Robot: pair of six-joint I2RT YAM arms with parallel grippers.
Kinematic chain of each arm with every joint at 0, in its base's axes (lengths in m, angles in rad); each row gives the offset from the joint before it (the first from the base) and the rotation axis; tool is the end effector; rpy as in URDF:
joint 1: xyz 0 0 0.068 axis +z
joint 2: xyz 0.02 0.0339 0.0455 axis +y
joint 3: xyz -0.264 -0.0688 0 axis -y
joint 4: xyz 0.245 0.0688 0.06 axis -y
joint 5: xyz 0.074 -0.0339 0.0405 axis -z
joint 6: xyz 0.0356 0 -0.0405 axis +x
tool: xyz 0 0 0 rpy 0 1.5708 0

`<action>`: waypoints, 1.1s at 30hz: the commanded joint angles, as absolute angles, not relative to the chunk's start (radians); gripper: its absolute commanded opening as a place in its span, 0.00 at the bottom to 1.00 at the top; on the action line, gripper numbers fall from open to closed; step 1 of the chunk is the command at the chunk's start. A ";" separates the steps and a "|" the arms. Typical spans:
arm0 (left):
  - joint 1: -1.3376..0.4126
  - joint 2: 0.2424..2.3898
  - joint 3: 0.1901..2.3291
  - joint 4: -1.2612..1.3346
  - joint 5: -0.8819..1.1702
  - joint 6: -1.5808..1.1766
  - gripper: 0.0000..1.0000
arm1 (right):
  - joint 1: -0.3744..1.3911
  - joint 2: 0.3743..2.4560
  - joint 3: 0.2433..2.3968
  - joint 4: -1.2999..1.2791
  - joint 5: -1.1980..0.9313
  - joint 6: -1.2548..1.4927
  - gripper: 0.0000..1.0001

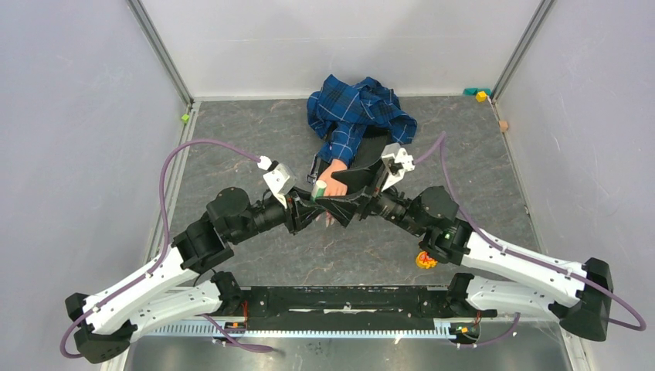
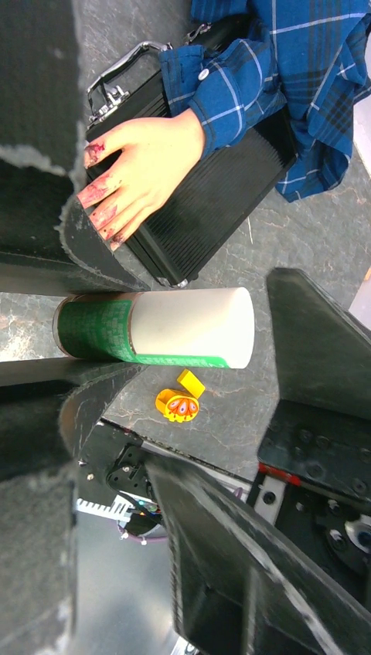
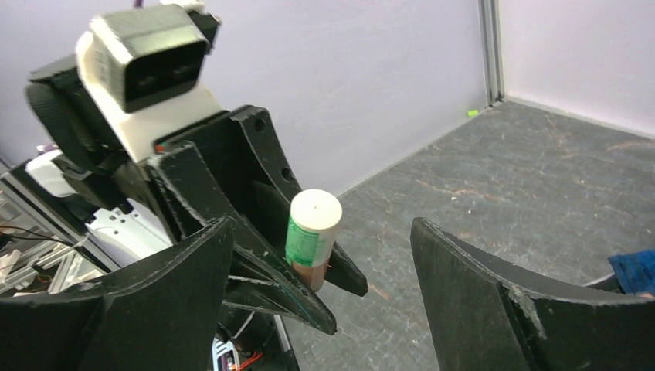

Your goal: Paint the nails

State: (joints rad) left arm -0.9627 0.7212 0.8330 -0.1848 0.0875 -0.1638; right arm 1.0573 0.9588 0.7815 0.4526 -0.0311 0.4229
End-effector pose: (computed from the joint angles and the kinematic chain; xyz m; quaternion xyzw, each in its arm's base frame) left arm 0.0932 -0.1394 0.3668 0.3120 0.6626 -0.3903 0.5580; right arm 0.1098 0.1970 0.3752 -0.2000 0.5694 0.5446 0.5824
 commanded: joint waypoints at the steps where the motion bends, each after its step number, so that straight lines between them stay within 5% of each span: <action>1: -0.955 0.719 0.860 -0.149 0.091 -0.189 0.02 | 1.078 1.001 0.841 0.478 0.050 0.431 0.89; 33: -0.934 0.674 0.849 -0.135 0.072 -0.201 0.02 | 1.100 0.928 0.797 0.210 0.336 0.319 0.92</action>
State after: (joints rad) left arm -0.9390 0.6872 0.8330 -0.1841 0.0795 -0.1753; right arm 1.1034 0.9531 0.8104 0.2451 0.2790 0.3393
